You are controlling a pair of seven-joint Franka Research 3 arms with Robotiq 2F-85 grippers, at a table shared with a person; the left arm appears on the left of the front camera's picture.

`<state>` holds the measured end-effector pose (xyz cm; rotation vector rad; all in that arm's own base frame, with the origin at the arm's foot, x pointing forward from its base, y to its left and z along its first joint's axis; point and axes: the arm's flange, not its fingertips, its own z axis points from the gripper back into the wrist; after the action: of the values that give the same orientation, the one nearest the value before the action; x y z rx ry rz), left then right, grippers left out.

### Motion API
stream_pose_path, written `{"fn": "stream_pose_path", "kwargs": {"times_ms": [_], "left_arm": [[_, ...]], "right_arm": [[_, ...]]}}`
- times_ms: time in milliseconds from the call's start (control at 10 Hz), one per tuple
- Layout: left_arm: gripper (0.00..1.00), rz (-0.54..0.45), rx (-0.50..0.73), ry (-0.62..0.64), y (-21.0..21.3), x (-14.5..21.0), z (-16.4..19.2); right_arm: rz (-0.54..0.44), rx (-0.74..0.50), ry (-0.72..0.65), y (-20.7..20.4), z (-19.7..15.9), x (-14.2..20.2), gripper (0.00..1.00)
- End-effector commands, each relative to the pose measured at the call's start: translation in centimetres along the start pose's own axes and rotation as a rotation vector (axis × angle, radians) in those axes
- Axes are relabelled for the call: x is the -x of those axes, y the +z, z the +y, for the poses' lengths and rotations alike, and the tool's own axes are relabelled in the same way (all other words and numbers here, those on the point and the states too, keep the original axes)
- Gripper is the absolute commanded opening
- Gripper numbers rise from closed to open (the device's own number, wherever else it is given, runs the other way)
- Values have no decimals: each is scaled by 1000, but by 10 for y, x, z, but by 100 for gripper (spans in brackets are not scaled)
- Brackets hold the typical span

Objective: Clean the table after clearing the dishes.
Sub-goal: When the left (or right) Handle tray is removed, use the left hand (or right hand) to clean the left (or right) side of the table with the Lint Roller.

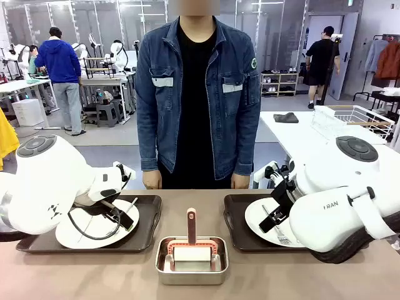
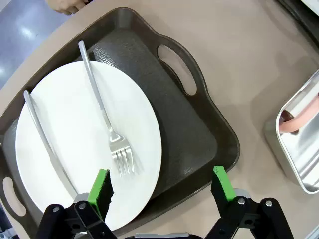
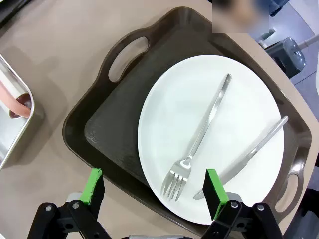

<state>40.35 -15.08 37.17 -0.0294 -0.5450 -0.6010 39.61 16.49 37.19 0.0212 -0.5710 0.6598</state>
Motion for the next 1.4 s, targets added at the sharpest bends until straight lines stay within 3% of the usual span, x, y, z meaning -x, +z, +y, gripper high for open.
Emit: {"fn": "stream_pose_path", "kwargs": {"times_ms": [0, 900, 1000, 1100, 1300], "left_arm": [[100, 0, 0, 0, 0, 0, 0], [100, 0, 0, 0, 0, 0, 0], [100, 0, 0, -1, 0, 0, 0], [100, 12, 50, -8, 11, -10, 6], [100, 91, 173, 9, 25, -24, 25]], "right_arm": [[0, 0, 0, 0, 0, 0, 100], [0, 1, 0, 0, -1, 0, 100], [0, -38, 12, 6, -8, -7, 100], [-20, -141, -15, 16, -21, -18, 100], [6, -233, -22, 28, -45, -33, 100]]}}
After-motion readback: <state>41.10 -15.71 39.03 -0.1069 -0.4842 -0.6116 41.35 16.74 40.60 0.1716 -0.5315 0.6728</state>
